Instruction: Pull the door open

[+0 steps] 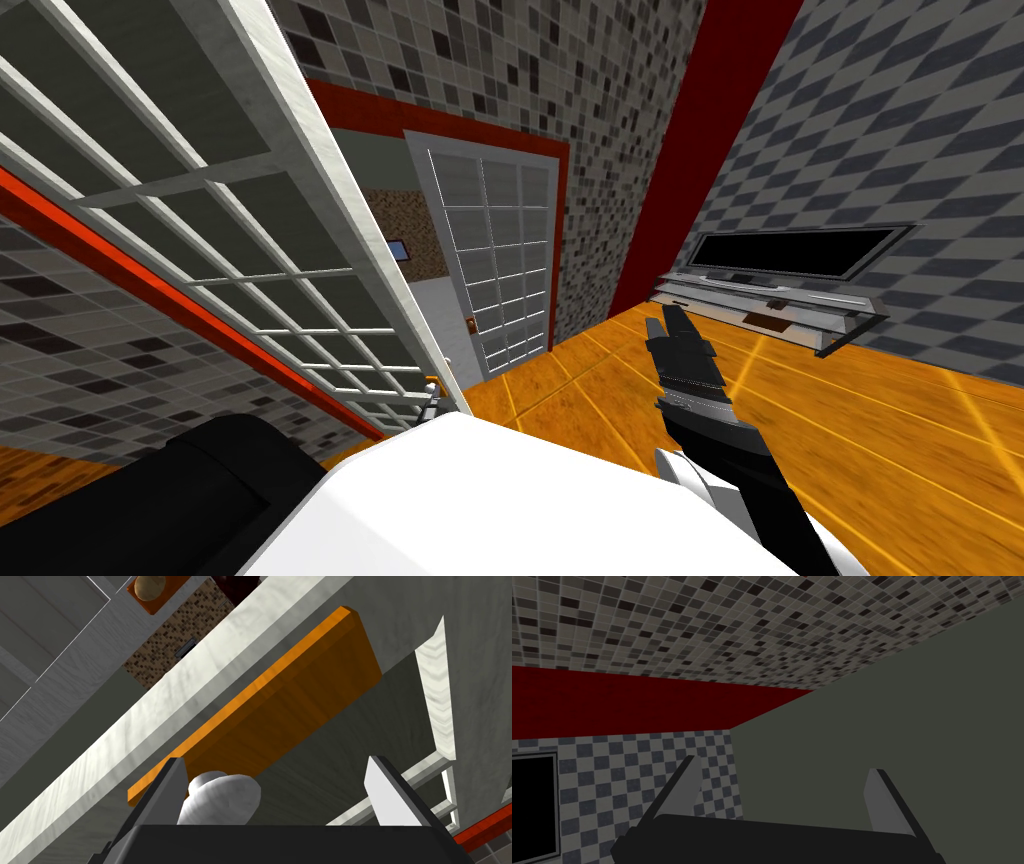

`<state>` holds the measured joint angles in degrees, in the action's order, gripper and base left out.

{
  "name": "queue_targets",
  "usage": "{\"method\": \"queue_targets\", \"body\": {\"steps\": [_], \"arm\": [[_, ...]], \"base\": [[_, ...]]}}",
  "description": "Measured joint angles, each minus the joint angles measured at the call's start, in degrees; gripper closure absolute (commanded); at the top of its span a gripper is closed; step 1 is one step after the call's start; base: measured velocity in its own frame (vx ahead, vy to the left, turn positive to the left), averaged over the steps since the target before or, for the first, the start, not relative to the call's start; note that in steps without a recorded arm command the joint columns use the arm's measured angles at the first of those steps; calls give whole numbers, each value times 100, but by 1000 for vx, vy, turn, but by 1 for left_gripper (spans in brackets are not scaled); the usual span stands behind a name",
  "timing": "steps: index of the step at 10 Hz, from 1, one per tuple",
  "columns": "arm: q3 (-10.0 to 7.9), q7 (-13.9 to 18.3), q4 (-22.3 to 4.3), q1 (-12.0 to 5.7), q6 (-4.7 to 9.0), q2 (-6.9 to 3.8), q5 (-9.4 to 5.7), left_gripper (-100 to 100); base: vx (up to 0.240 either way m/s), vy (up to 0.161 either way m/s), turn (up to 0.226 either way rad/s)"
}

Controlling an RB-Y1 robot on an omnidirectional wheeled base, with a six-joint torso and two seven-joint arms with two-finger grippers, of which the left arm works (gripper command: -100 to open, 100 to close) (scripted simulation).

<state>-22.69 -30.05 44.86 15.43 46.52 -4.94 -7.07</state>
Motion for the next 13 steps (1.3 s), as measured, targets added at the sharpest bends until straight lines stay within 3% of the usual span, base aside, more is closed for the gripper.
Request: {"method": "queue_targets", "body": {"steps": [2, 5, 7, 10, 13], "arm": [[106, 199, 53, -43, 41, 26, -11, 100], [220, 627, -43, -150, 96, -21, -88, 100], [283, 841, 76, -91, 52, 4, -115, 100], [397, 1270, 89, -120, 44, -54, -196, 100], [493, 1709, -247, -334, 229, -148, -296, 100]], "base": [[-45, -3, -56], [-54, 13, -37], [-47, 16, -33], [-45, 13, -42], [-49, 17, -36]]}}
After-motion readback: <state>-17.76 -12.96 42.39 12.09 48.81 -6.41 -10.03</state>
